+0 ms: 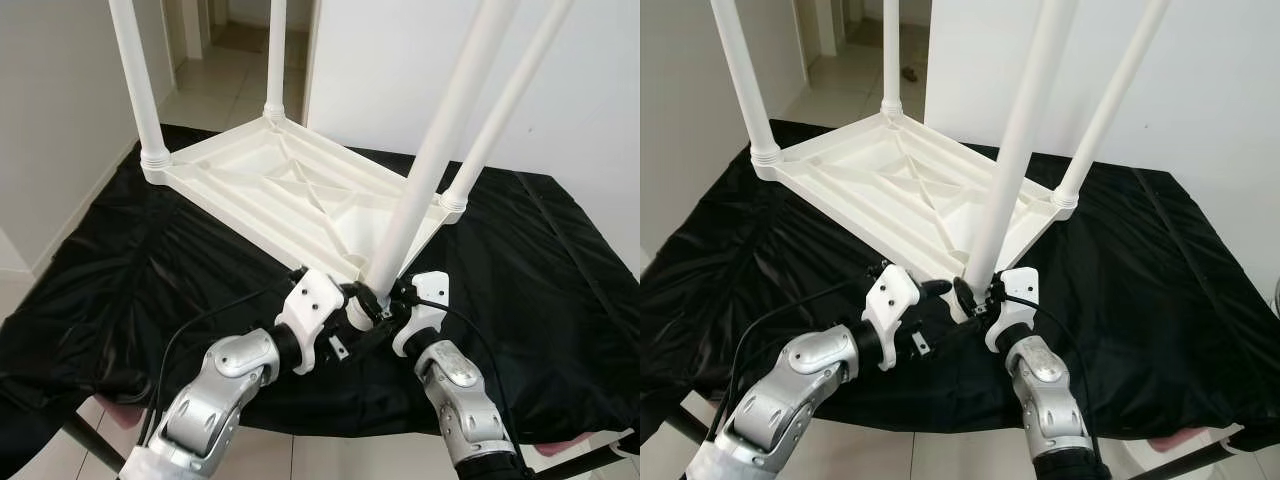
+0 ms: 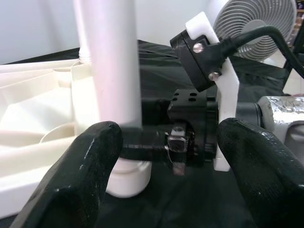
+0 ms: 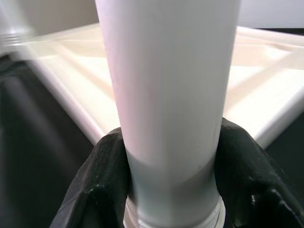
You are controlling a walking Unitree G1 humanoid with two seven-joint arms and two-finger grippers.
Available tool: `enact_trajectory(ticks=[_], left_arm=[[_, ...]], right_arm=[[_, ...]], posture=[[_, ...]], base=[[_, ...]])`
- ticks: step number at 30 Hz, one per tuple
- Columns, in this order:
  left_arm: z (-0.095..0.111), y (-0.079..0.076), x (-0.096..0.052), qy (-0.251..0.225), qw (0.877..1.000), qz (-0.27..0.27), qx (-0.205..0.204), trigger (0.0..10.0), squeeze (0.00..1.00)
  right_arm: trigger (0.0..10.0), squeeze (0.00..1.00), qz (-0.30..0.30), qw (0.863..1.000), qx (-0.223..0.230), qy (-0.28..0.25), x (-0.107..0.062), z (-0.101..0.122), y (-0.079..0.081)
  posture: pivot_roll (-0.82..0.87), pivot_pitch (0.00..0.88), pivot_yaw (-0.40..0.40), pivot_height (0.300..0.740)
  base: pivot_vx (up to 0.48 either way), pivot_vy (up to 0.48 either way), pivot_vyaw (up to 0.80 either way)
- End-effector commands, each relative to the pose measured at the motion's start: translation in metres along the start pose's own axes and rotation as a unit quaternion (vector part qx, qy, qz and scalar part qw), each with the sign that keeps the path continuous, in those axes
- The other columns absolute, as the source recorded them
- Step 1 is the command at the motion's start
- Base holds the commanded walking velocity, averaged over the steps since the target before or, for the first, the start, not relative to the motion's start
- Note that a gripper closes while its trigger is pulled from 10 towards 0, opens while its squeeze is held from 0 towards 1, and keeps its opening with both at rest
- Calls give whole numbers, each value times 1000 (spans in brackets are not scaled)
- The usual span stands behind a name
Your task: Building children table
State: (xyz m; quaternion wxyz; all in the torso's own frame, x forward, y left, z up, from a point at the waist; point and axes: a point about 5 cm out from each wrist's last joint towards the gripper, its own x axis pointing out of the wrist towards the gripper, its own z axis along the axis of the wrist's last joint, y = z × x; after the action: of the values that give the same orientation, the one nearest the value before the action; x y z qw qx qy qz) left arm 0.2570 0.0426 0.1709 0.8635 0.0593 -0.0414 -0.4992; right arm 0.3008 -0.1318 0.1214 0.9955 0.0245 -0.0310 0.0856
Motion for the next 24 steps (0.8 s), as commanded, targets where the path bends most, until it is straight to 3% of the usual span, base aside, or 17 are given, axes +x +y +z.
enact_trajectory(ticks=[1,6,7,11,12,13,14,18,19,20,21,24], left_arm=[[3,2,3,-8,1000,3,0,10000,0],[5,6,6,-10,1000,2,7,10000,0],[8,9,9,-14,1000,0,13,10000,0],[11,11,11,-16,1000,-1,15,10000,0],[11,11,12,-17,1000,-2,16,10000,0],[11,11,12,-17,1000,-2,16,10000,0],[12,11,12,-17,1000,-3,16,10000,0],[12,12,12,-16,1000,-5,17,10000,0],[12,13,12,-16,1000,-5,16,10000,0],[12,13,12,-16,1000,-5,16,10000,0],[13,13,12,-16,1000,-5,17,10000,0],[13,13,13,-17,1000,-4,18,10000,0]], right_arm=[[0,0,-86,996,-12,34,-5,-11,-20],[0,0,-113,993,-7,46,-6,-13,-11],[0,0,-82,996,7,41,-8,-11,4],[0,0,-57,998,18,33,-10,-9,11],[4471,0,-53,998,19,31,-10,-9,13],[4471,0,-53,998,19,31,-10,-9,13],[10000,0,-46,998,21,32,-10,-8,15],[10000,0,-11,1000,0,14,-10,-3,20],[10000,278,-1,1000,2,9,-10,-1,20],[10000,278,-1,1000,2,9,-10,-1,20],[10000,1000,8,1000,4,4,-10,1,20],[10000,1000,12,1000,4,-2,-10,3,19]], posture=[[-10,32,-96,740],[-19,33,-98,740],[-27,40,-95,740],[-24,50,-89,740],[-24,50,-89,740],[-24,50,-89,740],[-25,58,-82,740],[-26,64,-73,740],[-29,70,-68,740],[-29,70,-68,740],[-29,70,-68,740],[-30,73,-67,740]], base=[[0,0,0],[0,0,0],[0,0,0],[0,0,0],[0,0,0],[0,0,0],[0,0,0],[0,0,0],[0,0,0],[0,0,0],[0,0,0],[0,0,0]])
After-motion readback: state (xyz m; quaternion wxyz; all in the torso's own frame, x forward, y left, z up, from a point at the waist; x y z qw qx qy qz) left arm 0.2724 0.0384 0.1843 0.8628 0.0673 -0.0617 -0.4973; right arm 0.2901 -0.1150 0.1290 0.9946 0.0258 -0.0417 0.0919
